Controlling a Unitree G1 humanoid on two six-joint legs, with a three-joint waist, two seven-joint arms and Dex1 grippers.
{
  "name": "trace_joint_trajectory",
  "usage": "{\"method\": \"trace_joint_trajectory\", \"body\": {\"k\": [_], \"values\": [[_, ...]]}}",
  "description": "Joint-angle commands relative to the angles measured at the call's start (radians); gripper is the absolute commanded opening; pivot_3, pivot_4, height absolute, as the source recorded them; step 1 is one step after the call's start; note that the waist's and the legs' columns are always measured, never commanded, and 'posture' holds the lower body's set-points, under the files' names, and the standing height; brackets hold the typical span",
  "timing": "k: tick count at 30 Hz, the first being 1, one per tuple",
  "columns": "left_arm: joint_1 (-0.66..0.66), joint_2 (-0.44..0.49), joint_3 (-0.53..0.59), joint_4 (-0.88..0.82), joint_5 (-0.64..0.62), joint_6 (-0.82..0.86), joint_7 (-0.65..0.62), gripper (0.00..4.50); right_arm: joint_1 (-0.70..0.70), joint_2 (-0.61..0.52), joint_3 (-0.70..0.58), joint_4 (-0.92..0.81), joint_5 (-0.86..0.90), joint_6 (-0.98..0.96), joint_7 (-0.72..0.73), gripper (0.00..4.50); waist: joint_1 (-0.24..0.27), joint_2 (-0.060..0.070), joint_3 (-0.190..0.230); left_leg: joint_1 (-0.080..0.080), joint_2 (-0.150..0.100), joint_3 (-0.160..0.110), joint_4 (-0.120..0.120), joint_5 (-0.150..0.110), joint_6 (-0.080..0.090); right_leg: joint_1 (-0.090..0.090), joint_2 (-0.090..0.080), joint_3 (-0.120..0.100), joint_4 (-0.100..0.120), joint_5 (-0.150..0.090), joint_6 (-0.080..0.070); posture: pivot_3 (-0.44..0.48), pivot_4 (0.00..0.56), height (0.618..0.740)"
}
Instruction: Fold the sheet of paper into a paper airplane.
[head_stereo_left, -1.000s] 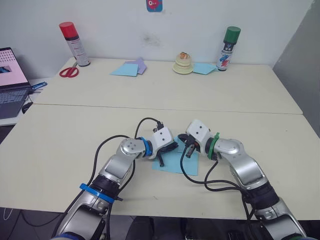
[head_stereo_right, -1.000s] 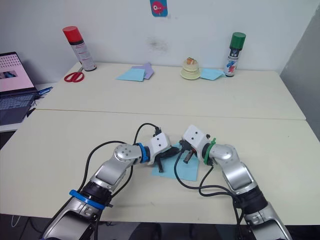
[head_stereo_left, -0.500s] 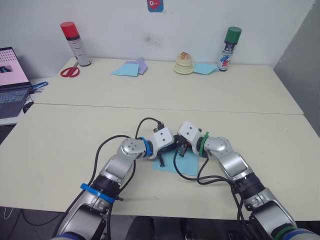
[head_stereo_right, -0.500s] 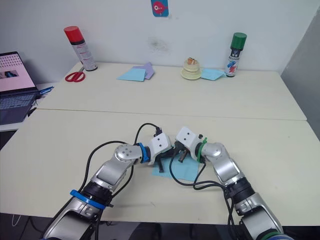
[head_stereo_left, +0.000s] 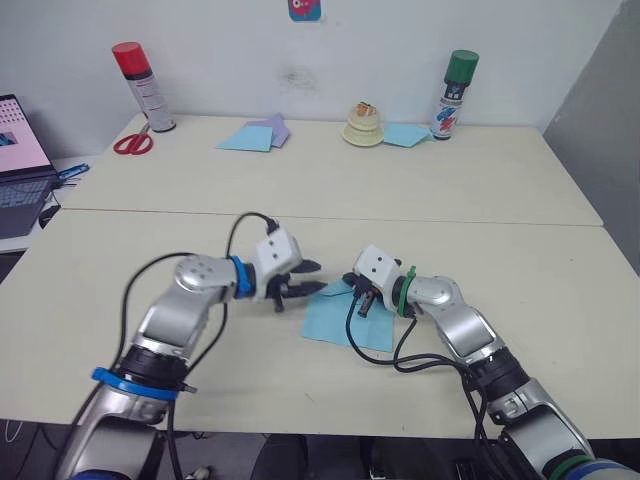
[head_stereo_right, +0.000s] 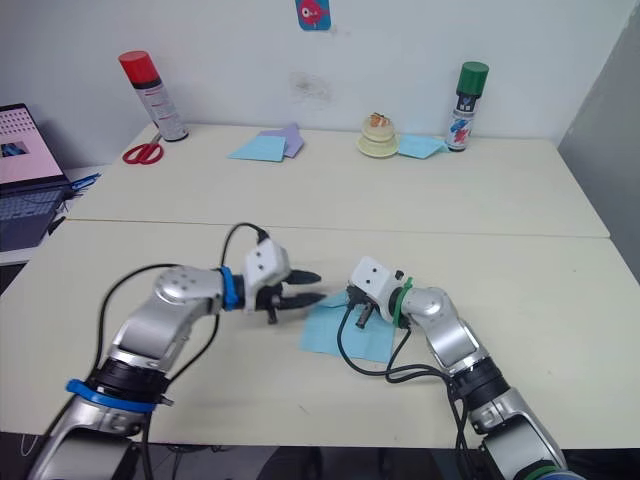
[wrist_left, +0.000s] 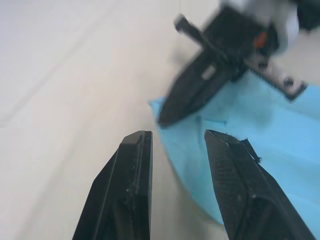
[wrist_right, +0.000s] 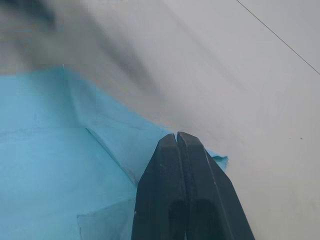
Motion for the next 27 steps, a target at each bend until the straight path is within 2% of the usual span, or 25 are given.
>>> {"method": "trace_joint_trajectory", "body": {"k": [1,5,6,11,16,22,27], "values": [[-0.026,-0.021,-0.008,0.096,0.047,-0.061,0.048,1.4,0.021,-0.008,0.007,-0.001,-0.005,0.016,0.008,0.0,0.0,0.0,0.0,0.0,0.0,0.0,0.0,0.0,0.0,0.0,0.0,0.0,0.0,0.0,0.0,0.0,0.15,0.729],[-0.029,-0.072,-0.052,0.158,0.069,-0.113,0.041,0.16,0.023,-0.01,0.005,-0.014,-0.003,0.023,0.009,0.0,0.002,0.0,0.0,0.0,0.0,0.0,0.0,0.0,0.0,0.0,0.0,0.0,0.0,0.0,0.0,0.0,0.15,0.729],[-0.029,-0.086,-0.072,0.171,0.083,-0.132,0.038,0.01,0.024,-0.011,0.005,-0.018,-0.003,0.024,0.01,0.0,0.002,0.0,0.0,-0.001,0.0,0.0,0.0,0.0,0.0,-0.001,0.0,0.0,0.0,0.0,0.0,0.0,0.15,0.729],[-0.035,-0.137,-0.137,0.231,0.136,-0.18,0.041,0.01,0.028,-0.014,0.004,-0.028,-0.003,0.023,0.009,0.0,0.002,0.0,0.0,-0.002,0.0,0.0,0.0,0.0,0.0,-0.002,0.0,0.0,0.0,0.0,0.0,0.0,0.15,0.729],[-0.031,-0.133,-0.205,0.293,0.22,-0.229,0.042,0.01,0.03,0.003,-0.031,-0.054,0.025,-0.067,-0.009,0.0,0.002,0.0,0.0,-0.002,0.0,0.0,0.0,0.0,0.0,-0.002,0.0,0.0,0.0,0.0,0.0,0.0,0.15,0.729],[-0.043,-0.144,-0.165,0.311,0.219,-0.235,0.094,0.01,0.03,-0.005,-0.092,-0.121,0.078,-0.107,0.003,0.0,0.002,0.0,0.0,-0.002,0.0,0.0,0.001,0.0,0.0,-0.002,0.0,0.0,0.0,0.0,0.0,0.0,0.15,0.729],[-0.033,-0.136,-0.154,0.286,0.209,-0.216,0.093,0.01,0.038,-0.017,-0.083,-0.118,0.071,-0.094,0.011,0.0,0.002,0.0,0.0,-0.002,0.0,0.0,0.001,0.0,0.0,-0.002,0.0,0.0,0.001,0.0,0.0,0.0,0.15,0.729]]}}
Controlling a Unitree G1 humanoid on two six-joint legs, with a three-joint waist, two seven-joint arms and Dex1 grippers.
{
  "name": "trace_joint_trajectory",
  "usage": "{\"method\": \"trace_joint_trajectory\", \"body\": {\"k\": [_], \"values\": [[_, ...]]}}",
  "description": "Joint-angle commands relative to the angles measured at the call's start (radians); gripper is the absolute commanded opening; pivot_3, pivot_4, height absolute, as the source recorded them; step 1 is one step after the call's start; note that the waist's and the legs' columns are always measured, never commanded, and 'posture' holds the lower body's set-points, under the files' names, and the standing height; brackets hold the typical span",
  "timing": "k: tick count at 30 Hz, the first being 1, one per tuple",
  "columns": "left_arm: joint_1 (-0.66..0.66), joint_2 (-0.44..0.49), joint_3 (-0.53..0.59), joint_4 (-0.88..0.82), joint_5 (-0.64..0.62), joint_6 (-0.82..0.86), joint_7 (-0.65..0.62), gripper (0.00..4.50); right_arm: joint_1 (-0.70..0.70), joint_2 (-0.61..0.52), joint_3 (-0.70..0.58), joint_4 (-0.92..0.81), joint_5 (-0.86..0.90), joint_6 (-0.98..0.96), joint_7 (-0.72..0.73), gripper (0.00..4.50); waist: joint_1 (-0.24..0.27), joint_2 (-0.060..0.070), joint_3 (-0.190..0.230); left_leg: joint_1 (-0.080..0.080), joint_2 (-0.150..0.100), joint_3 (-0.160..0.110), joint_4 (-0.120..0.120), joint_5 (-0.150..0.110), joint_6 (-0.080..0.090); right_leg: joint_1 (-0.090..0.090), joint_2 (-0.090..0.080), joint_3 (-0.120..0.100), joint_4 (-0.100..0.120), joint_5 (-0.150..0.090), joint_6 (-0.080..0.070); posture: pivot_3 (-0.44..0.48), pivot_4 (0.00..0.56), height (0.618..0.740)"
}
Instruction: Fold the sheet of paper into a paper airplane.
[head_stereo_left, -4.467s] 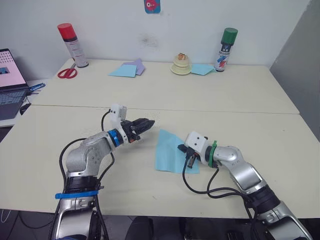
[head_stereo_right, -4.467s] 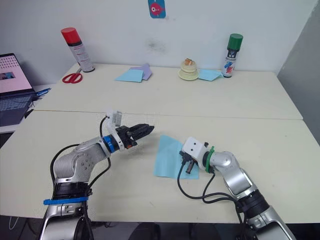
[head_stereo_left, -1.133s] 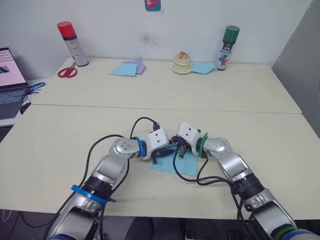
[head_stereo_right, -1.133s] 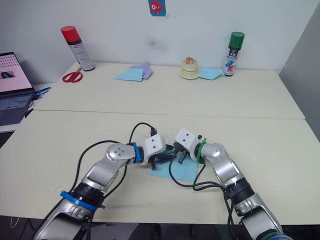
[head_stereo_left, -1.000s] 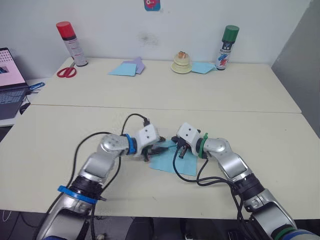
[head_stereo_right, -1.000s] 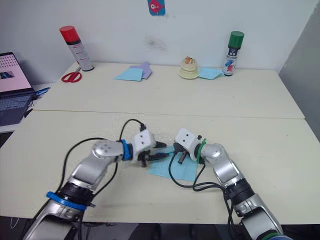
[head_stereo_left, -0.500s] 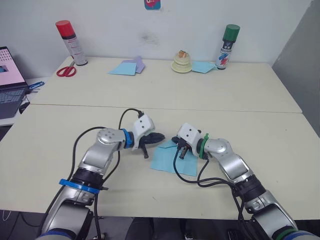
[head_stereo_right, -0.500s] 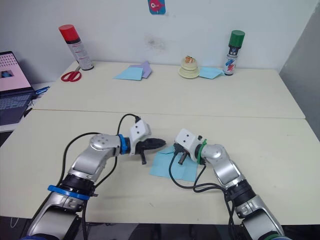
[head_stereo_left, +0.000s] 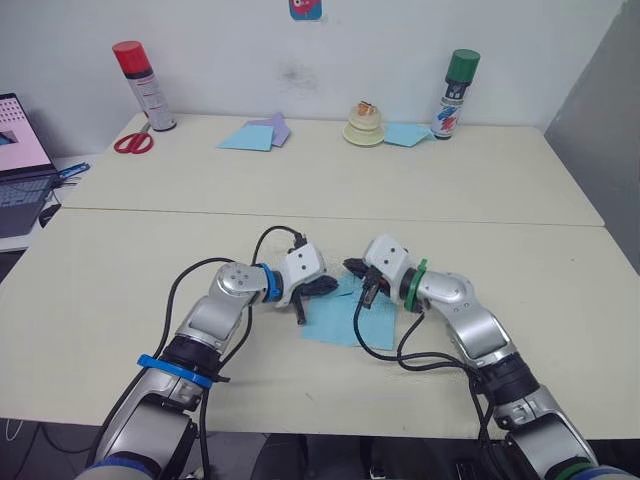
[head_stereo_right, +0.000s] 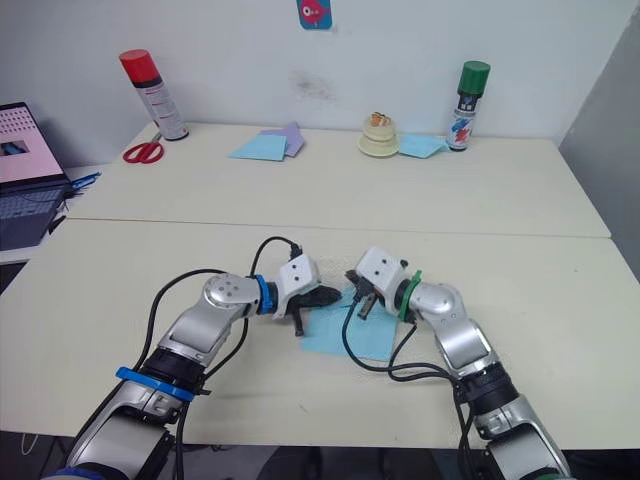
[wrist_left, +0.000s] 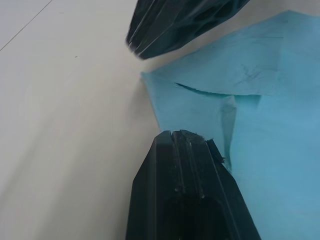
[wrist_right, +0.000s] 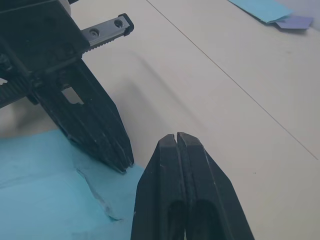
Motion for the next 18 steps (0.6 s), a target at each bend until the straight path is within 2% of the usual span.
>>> {"method": "trace_joint_trajectory", "body": {"k": [1,9,18], "values": [[0.015,0.013,0.007,-0.01,0.011,0.008,0.002,0.01,0.001,-0.002,0.001,-0.01,0.009,-0.01,0.011,0.0,0.0,0.0,0.0,0.0,0.0,0.0,0.0,0.0,0.0,0.0,0.0,0.0,0.0,0.0,0.0,0.0,0.15,0.729],[0.058,-0.007,-0.03,-0.077,0.018,0.035,-0.004,0.01,-0.018,0.029,0.055,0.102,-0.033,-0.009,0.008,0.0,0.0,0.0,0.0,0.0,0.0,0.0,0.0,0.0,0.0,0.0,0.0,0.0,0.0,0.0,0.0,0.0,0.15,0.729],[0.071,-0.008,-0.04,-0.055,0.053,0.03,0.034,0.01,-0.01,-0.002,0.053,0.171,-0.091,0.093,-0.048,0.0,0.001,0.0,0.0,0.005,0.0,0.0,0.0,0.0,0.0,0.004,0.0,0.0,0.0,0.0,0.0,0.0,0.15,0.729]]}}
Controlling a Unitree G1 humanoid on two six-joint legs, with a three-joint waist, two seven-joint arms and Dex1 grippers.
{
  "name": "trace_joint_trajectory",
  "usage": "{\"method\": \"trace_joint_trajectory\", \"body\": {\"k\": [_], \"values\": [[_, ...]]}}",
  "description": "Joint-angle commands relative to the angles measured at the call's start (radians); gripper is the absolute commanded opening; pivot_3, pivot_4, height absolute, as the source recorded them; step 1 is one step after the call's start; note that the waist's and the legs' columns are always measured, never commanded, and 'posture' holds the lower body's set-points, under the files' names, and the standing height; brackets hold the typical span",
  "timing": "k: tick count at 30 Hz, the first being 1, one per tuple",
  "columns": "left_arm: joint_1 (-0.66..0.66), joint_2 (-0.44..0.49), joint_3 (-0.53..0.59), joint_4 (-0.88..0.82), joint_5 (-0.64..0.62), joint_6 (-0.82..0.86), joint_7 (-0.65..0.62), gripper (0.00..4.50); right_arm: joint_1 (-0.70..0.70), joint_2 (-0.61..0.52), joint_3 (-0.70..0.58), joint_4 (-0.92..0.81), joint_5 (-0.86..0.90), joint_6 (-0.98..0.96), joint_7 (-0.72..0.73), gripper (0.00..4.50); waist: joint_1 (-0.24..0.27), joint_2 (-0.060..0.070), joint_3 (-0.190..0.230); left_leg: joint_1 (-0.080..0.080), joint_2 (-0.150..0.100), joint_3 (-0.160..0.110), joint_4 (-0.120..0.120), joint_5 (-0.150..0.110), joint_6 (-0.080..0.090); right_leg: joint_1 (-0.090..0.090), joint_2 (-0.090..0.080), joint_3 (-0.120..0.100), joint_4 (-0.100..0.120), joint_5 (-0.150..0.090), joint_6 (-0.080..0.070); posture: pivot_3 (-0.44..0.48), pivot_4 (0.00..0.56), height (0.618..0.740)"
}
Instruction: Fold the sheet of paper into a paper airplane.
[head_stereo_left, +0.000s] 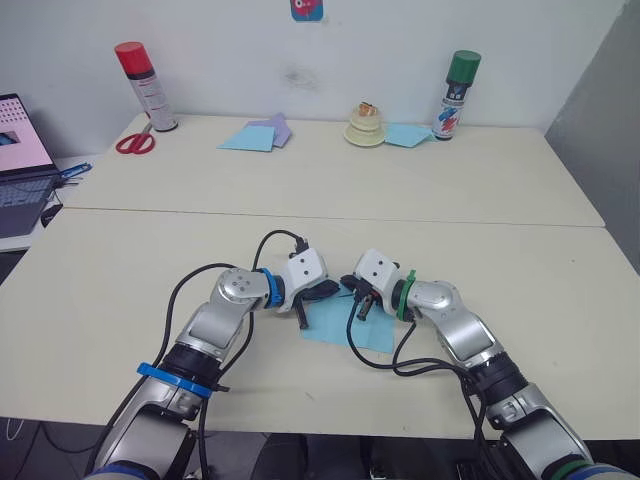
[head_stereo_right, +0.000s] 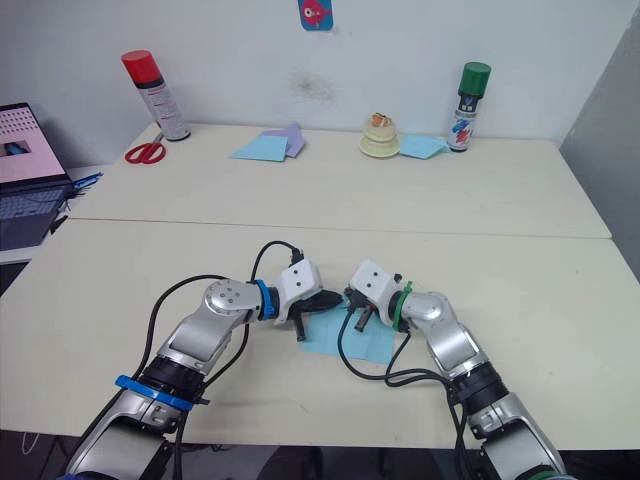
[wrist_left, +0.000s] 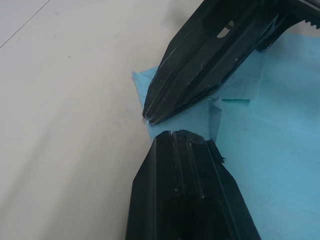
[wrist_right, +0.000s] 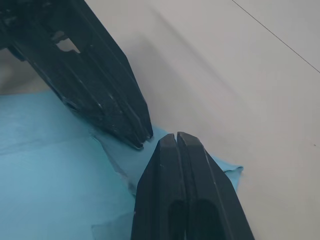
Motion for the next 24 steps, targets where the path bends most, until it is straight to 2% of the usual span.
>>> {"method": "trace_joint_trajectory", "body": {"k": [1,10,14,19,24], "values": [[0.024,0.001,-0.02,0.025,0.029,0.004,0.01,0.01,0.009,-0.032,-0.02,0.051,-0.038,0.064,-0.042,0.0,0.001,0.0,-0.001,0.001,0.0,0.0,0.0,0.0,0.0,0.0,0.0,0.0,0.0,0.0,0.0,0.0,0.15,0.729],[0.007,-0.016,-0.017,0.086,0.033,-0.005,0.031,0.01,0.002,-0.005,-0.064,0.049,-0.014,0.127,-0.107,0.0,0.002,0.0,-0.004,0.002,0.0,0.0,0.001,0.0,0.0,0.002,0.0,0.0,0.001,0.001,0.001,0.0,0.15,0.729],[0.001,-0.032,-0.003,0.093,0.017,0.02,0.034,0.01,0.003,0.025,-0.112,0.001,0.019,0.052,-0.145,0.0,0.003,0.0,-0.004,0.002,0.0,0.0,0.001,0.0,0.0,0.002,0.0,0.0,0.001,0.002,0.002,0.0,0.15,0.729],[-0.002,-0.038,0.015,0.081,-0.005,0.058,0.028,0.01,0.044,0.024,-0.128,-0.148,0.084,-0.04,-0.082,0.0,0.0,0.001,-0.003,0.0,0.0,0.001,0.001,0.0,0.0,0.0,0.0,0.001,0.0,0.001,0.002,0.0,0.15,0.729],[-0.008,-0.034,0.02,0.072,-0.009,0.071,0.018,0.01,0.064,-0.011,-0.08,-0.176,0.07,-0.013,-0.03,0.0,0.0,0.001,-0.003,0.0,0.0,0.0,0.001,0.0,0.0,0.0,0.0,0.0,0.0,0.001,0.002,0.0,0.15,0.729]]}}
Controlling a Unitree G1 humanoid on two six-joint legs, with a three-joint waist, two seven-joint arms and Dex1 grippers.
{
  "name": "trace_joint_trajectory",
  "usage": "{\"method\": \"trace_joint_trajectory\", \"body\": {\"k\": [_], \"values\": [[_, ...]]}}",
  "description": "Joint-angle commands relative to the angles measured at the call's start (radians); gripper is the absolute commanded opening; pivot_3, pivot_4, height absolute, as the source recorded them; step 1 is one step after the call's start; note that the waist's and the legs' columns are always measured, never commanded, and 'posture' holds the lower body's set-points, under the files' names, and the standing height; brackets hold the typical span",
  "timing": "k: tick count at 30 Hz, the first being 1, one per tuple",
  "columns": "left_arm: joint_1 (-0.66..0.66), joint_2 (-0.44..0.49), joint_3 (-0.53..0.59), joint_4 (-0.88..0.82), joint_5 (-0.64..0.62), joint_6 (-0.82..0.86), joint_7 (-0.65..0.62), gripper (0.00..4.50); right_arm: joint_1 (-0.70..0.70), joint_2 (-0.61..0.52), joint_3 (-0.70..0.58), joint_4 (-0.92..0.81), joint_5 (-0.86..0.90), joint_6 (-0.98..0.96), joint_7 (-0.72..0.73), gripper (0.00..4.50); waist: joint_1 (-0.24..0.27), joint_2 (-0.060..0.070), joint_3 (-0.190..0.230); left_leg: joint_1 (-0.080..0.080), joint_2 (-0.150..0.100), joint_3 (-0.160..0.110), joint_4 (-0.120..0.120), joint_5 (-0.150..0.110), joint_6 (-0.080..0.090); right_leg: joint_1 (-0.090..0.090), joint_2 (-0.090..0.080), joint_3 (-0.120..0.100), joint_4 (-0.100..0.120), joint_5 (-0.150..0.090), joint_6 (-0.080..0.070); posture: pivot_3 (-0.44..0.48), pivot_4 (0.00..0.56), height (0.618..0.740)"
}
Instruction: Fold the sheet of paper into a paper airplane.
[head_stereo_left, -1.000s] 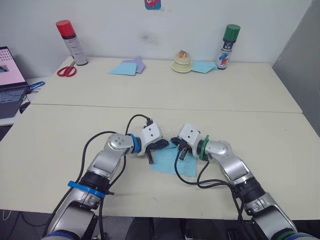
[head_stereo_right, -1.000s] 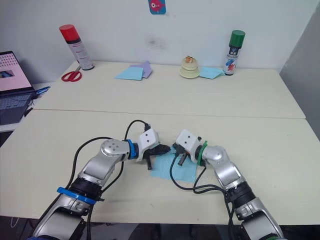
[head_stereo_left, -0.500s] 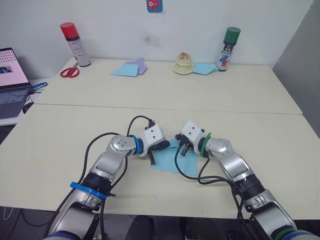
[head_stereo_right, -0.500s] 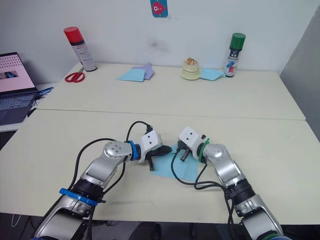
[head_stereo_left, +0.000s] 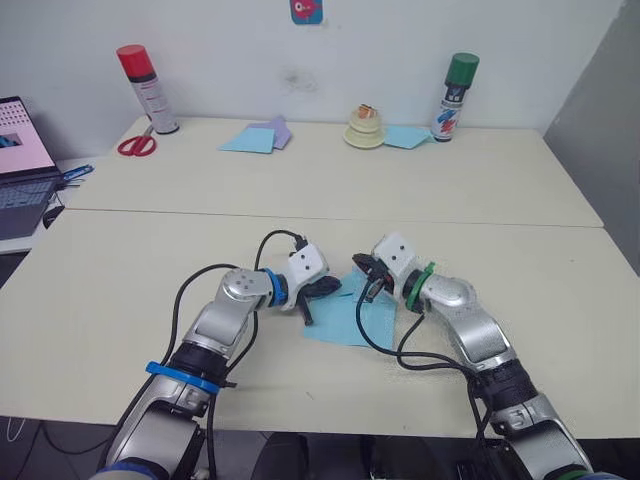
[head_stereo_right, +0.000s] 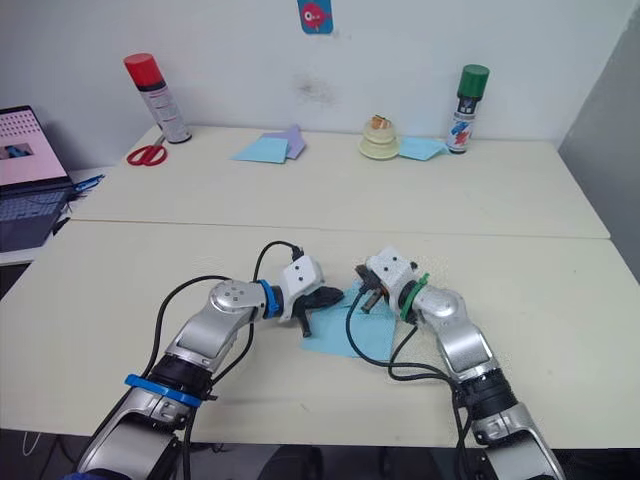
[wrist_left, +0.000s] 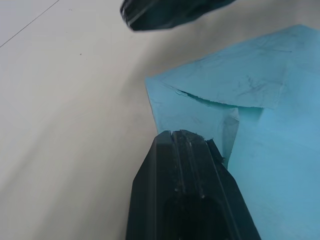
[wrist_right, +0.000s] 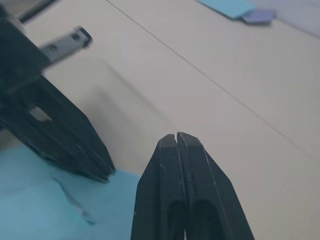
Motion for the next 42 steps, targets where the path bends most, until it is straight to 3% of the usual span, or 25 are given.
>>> {"method": "trace_joint_trajectory", "body": {"k": [1,19,32,37,42], "values": [[0.009,0.007,-0.011,0.018,0.015,0.035,-0.003,0.01,0.009,-0.012,0.024,-0.022,-0.005,0.003,0.022,0.0,0.0,0.0,0.0,0.0,0.0,0.0,0.0,0.0,0.0,0.0,0.0,0.0,0.0,0.0,0.0,0.0,0.15,0.729],[-0.059,0.032,-0.051,0.063,0.065,-0.039,-0.053,0.01,-0.017,-0.033,0.126,0.099,-0.077,0.124,0.064,0.0,0.0,0.0,0.001,0.0,0.0,0.0,0.0,0.0,0.0,0.0,0.0,0.0,0.0,0.0,0.0,0.0,0.15,0.729],[0.136,0.22,-0.046,-0.053,0.041,-0.02,-0.177,0.01,-0.018,-0.035,0.132,0.109,-0.078,0.135,0.054,0.0,-0.004,0.002,-0.003,0.003,0.001,0.0,-0.001,0.0,0.0,0.001,0.001,0.0,0.001,-0.001,-0.002,0.0,0.15,0.729],[0.142,0.222,0.005,-0.053,0.021,-0.015,-0.13,0.01,-0.02,-0.035,0.133,0.109,-0.079,0.134,0.054,0.0,-0.003,0.003,-0.004,0.003,0.001,0.0,-0.001,0.0,0.0,0.001,0.001,0.0,0.001,-0.002,-0.003,0.0,0.15,0.729],[0.072,0.187,0.079,-0.13,-0.09,0.002,-0.149,0.01,-0.02,-0.036,0.136,0.109,-0.081,0.133,0.054,0.0,-0.003,0.003,-0.004,0.003,0.001,0.0,-0.001,0.0,0.0,0.001,0.001,-0.001,0.001,-0.001,-0.002,0.0,0.15,0.729]]}}
